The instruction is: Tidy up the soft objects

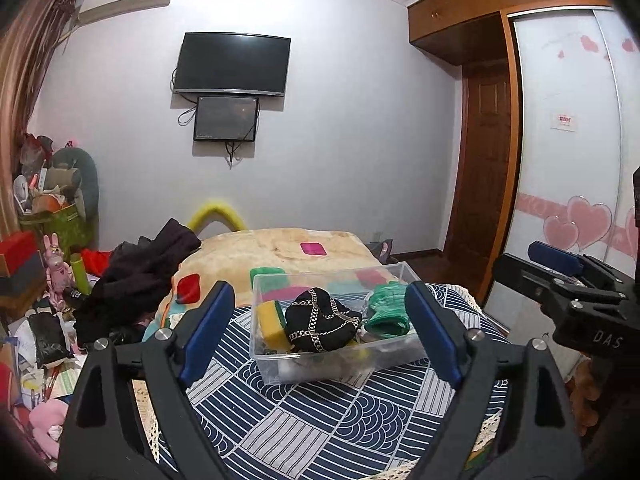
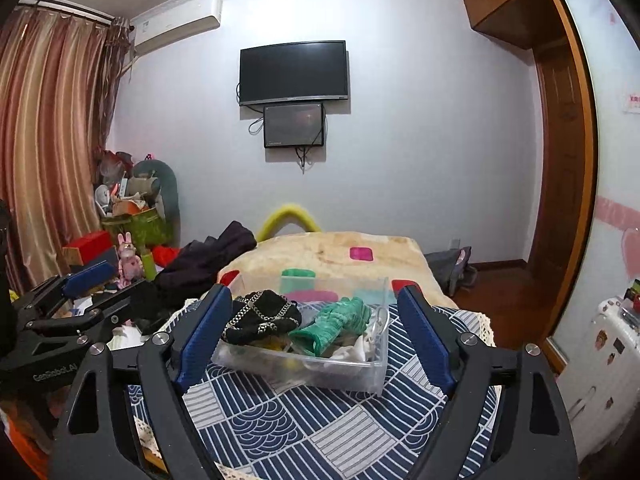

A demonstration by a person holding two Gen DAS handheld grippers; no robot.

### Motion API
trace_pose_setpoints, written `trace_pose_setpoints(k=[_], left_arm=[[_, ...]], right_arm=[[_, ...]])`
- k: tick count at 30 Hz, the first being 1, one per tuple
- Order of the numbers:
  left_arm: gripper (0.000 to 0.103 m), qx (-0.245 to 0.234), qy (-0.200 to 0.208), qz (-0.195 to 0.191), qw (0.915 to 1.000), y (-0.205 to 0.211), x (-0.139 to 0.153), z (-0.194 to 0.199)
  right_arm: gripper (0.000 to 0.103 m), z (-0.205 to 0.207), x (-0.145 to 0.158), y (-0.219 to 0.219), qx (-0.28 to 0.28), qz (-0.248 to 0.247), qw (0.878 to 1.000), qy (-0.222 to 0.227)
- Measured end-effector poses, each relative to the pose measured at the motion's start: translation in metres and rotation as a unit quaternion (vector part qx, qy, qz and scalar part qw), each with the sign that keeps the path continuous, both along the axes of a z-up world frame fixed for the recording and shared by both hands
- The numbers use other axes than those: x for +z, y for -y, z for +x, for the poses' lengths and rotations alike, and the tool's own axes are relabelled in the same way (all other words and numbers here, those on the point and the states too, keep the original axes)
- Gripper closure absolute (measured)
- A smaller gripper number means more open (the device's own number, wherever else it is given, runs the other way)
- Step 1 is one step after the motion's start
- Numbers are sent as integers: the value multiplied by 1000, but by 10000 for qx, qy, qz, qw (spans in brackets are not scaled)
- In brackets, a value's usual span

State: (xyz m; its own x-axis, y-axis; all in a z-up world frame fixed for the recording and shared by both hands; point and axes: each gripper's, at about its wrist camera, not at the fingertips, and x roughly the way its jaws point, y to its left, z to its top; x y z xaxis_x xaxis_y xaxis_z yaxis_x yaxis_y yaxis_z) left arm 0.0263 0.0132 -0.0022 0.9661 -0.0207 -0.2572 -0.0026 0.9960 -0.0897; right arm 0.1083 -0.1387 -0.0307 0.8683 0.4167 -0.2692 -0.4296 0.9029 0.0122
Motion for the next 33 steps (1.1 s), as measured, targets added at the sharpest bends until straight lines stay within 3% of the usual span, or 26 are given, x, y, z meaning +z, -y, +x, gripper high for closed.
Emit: trace_pose_setpoints(k=[33], left_arm=[[15,-116,0,-19,9999,7,0,-4]], right_arm=[[19,-9,-1,-1,34,2,10000,5]])
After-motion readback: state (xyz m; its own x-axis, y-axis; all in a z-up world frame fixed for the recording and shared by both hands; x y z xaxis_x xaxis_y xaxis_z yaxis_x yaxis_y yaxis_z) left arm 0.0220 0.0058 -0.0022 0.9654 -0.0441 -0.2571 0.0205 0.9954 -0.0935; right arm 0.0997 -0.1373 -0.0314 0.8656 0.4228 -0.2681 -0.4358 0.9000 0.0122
